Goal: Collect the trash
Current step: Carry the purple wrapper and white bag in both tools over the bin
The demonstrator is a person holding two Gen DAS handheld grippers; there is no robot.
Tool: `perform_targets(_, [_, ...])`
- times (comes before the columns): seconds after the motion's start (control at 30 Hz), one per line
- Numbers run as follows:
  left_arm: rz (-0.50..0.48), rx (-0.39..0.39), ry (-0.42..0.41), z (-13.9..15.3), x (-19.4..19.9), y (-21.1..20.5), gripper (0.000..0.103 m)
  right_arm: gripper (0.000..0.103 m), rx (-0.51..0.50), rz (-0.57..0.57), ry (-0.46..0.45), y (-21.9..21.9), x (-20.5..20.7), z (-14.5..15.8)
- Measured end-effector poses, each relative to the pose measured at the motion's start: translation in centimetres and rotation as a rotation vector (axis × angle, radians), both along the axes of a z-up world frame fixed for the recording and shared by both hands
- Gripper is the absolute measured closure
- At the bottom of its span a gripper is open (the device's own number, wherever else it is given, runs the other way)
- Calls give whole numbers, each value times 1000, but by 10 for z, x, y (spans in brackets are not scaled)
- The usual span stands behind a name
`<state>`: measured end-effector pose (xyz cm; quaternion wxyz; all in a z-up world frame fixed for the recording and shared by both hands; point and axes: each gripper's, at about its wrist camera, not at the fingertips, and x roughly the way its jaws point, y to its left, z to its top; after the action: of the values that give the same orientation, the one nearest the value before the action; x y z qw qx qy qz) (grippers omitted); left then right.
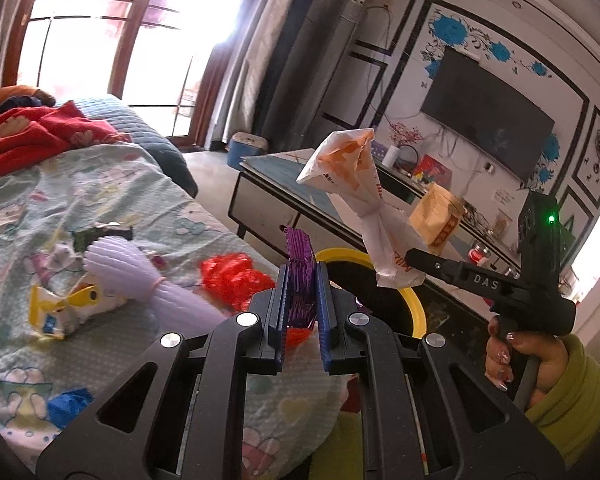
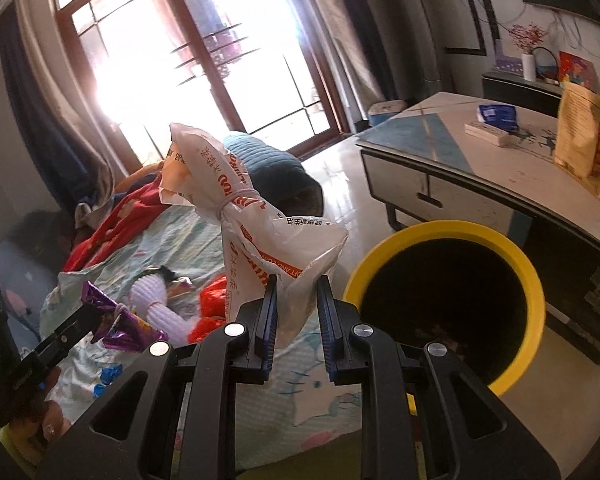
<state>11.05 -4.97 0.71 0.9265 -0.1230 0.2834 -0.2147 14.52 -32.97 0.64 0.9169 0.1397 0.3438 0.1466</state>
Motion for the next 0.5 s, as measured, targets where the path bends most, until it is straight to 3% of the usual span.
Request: perform_targets(0.5, [-118, 33, -11, -4, 11, -60, 95, 84, 20, -140, 36, -47, 8, -10])
